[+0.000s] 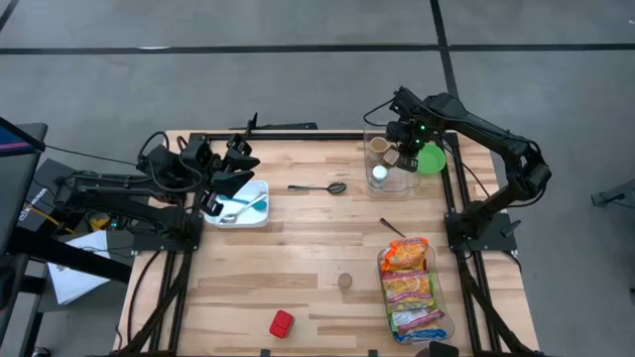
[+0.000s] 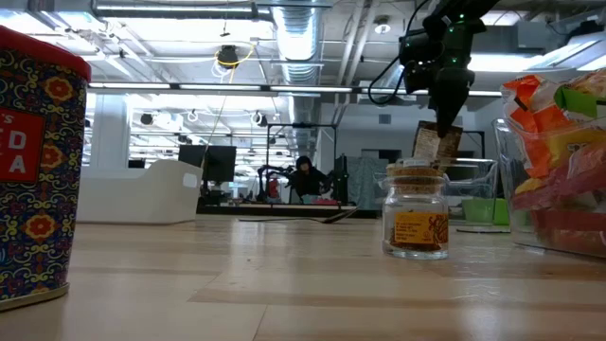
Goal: Pick & Place Food Item
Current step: Put the orange seasoning pack into the top transparent bin
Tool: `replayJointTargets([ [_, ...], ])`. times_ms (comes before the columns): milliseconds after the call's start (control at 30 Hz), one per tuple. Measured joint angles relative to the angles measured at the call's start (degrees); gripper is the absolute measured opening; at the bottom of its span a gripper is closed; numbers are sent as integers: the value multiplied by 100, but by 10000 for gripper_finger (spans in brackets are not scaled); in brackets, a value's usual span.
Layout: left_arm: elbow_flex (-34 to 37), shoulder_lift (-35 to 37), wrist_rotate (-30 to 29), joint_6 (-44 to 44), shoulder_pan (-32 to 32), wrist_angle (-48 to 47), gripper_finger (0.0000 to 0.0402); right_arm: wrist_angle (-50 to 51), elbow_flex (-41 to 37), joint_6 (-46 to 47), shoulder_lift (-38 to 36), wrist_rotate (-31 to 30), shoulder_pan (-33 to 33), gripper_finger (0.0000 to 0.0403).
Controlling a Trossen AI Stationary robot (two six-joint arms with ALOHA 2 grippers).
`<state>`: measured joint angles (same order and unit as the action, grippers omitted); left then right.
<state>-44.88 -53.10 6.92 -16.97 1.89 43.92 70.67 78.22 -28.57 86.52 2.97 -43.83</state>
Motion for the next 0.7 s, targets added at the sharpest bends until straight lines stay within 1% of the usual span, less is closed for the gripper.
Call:
replayJointTargets([
  [333,0,0,0,0,0,-2,131,-162,0,-37,-2,99,77,0],
  [700,0,0,0,0,0,-2,131,-554,2,434,88,114,489,0],
])
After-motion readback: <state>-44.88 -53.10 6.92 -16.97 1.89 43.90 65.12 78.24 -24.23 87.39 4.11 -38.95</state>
